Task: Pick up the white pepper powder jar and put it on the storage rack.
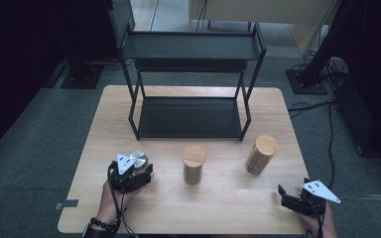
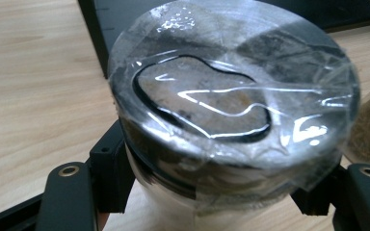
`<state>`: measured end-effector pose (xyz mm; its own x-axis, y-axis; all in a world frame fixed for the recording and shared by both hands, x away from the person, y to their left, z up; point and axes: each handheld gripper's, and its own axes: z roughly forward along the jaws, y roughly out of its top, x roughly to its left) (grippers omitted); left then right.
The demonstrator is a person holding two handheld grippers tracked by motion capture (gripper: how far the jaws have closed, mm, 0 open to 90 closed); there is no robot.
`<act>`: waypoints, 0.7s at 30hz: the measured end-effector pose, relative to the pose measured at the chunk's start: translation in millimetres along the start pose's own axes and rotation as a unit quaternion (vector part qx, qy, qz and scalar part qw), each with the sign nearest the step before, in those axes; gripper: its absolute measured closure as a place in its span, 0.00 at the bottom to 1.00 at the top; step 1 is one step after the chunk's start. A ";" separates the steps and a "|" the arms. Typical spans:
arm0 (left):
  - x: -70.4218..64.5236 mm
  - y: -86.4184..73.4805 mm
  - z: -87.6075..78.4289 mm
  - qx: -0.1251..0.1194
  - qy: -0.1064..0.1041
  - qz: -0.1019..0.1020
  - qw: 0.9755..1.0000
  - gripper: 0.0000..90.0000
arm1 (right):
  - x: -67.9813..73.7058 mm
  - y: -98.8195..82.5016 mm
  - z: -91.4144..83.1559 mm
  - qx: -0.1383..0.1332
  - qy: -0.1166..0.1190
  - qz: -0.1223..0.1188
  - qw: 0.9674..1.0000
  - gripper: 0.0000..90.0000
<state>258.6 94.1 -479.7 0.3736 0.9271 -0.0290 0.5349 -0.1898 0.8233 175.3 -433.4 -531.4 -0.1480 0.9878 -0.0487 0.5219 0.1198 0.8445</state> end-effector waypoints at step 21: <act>-5.4 30.6 35.8 0.004 0.007 0.000 1.000 0.34 | -0.4 0.1 0.2 0.001 0.006 0.000 1.000 0.05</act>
<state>300.1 71.7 -474.6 0.3624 0.9318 -0.0206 0.5414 -0.1924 0.8184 175.5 -433.7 -531.4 -0.1583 0.9865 -0.0414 0.5243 0.1195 0.8431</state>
